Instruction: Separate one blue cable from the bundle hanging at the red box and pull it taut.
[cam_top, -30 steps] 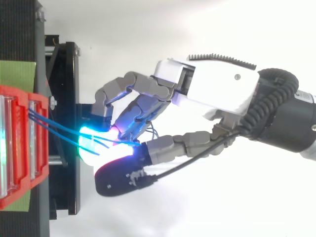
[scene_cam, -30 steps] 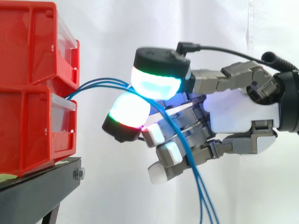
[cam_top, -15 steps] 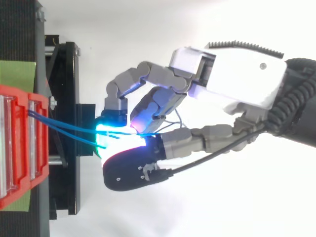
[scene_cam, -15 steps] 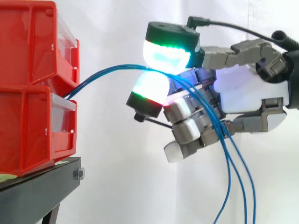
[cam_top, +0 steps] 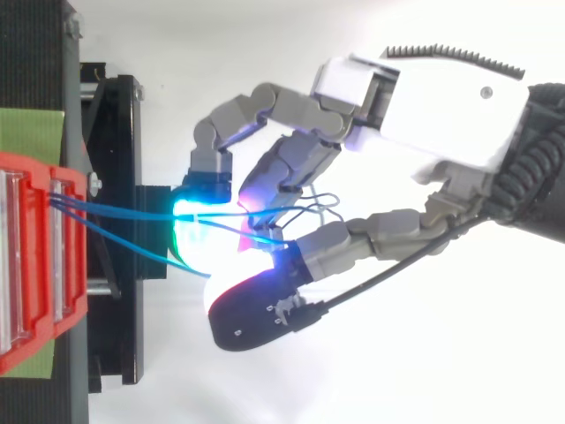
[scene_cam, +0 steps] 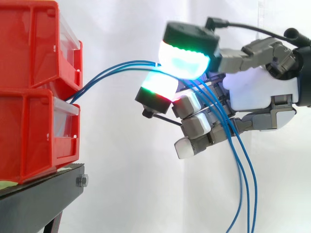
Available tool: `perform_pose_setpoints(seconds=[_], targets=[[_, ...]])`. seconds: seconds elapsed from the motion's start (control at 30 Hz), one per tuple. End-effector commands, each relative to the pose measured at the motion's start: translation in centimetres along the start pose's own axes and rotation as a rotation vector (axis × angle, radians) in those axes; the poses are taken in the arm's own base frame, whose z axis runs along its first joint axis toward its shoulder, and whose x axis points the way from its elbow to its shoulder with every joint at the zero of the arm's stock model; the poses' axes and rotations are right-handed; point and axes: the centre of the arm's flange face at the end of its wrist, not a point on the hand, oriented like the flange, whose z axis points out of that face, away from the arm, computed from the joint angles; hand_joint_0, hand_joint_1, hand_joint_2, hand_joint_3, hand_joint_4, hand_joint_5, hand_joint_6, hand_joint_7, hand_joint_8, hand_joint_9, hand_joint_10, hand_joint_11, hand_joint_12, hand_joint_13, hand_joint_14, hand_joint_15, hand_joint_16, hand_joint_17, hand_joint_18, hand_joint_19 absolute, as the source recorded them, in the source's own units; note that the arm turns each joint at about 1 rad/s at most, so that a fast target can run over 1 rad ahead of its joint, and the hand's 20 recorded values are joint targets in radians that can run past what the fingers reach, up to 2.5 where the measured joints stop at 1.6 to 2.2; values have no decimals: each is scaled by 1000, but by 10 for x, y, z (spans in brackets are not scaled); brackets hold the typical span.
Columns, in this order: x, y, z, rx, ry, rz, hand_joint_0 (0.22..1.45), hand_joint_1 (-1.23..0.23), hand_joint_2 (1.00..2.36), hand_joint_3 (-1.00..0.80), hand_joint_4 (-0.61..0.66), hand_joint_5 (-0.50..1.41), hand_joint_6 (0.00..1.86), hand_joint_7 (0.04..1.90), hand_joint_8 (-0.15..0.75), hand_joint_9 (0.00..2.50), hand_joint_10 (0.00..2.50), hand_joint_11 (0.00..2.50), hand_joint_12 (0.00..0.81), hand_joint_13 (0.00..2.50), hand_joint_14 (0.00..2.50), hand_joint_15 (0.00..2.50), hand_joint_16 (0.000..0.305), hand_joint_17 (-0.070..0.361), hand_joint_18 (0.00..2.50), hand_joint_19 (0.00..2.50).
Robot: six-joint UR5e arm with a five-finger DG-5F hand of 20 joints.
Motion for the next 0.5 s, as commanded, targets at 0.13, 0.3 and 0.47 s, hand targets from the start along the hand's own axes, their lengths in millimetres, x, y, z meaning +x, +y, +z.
perform_pose_setpoints(seconds=[0.13, 0.3, 0.47], targets=[[-7, -1, 2, 0, -10, 2, 526, -905, 1000, -500, 92, -152, 953, 1000, 357, 1144, 17, 970, 368, 1166, 24, 918, 40, 91, 794, 553], [-10, -1, 3, -2, -9, 5, 541, -540, 1000, -500, 113, -139, 923, 1036, 373, 1270, 18, 951, 366, 1240, 27, 911, 43, 96, 866, 593], [-11, -2, 3, 0, -10, 6, 607, -540, 1000, -498, 96, -138, 926, 1103, 378, 1267, 16, 975, 362, 1236, 27, 927, 42, 95, 862, 614]])
